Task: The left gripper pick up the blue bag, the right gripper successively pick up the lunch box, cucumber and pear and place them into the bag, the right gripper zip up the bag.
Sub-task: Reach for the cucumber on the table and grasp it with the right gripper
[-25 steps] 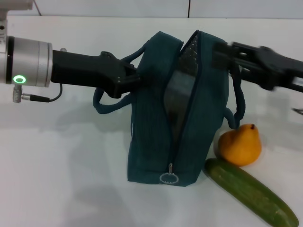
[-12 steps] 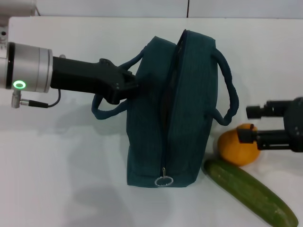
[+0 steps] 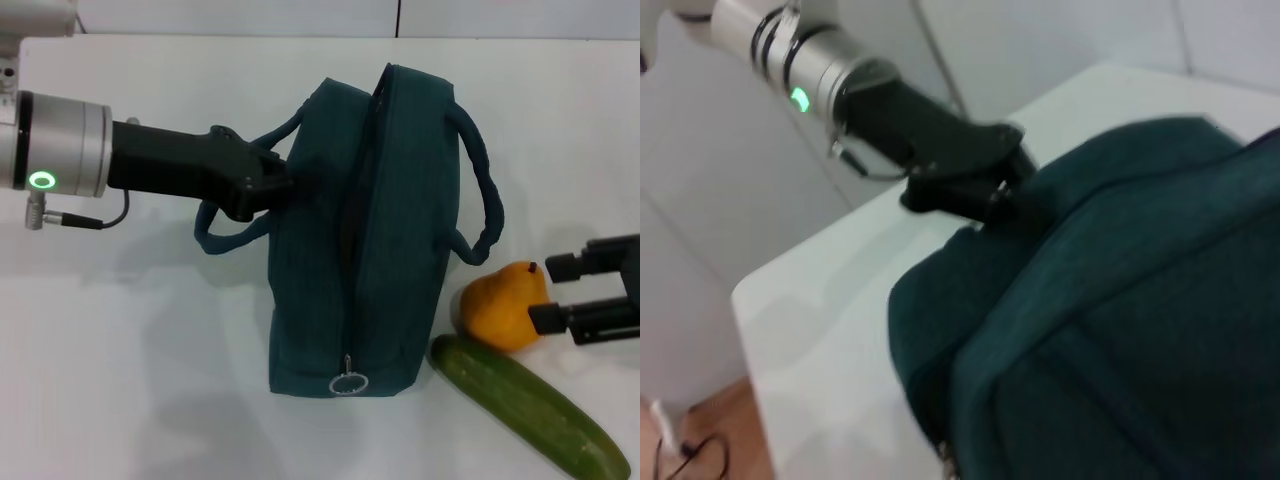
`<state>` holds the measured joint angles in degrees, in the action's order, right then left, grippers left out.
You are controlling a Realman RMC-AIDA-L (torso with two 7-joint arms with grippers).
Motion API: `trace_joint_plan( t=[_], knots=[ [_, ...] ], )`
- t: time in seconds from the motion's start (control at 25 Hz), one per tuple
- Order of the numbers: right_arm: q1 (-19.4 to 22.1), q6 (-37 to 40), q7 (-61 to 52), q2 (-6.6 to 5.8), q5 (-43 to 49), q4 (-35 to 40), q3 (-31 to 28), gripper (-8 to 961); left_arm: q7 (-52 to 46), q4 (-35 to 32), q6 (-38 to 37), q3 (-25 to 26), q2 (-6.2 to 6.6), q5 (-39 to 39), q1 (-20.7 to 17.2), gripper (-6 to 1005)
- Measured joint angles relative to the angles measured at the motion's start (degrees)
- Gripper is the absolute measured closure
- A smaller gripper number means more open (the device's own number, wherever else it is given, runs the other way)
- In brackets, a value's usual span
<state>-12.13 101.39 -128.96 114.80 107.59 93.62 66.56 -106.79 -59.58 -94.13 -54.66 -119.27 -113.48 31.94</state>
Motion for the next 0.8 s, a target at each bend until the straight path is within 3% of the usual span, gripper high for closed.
trace_joint_plan(
  t=[0.28, 0.8],
  knots=[
    [-3.13, 3.01, -2.73, 0.11, 5.55, -0.72, 1.8, 260, -0.01, 0.0, -0.03, -0.1, 0.0, -0.01, 0.43, 957],
    [-8.45, -0.69, -9.47, 0.49, 18.36, -5.01, 13.9, 261, 0.0, 1.08, -0.05, -0.88, -0.07, 0.27, 1.12, 957]
  ],
)
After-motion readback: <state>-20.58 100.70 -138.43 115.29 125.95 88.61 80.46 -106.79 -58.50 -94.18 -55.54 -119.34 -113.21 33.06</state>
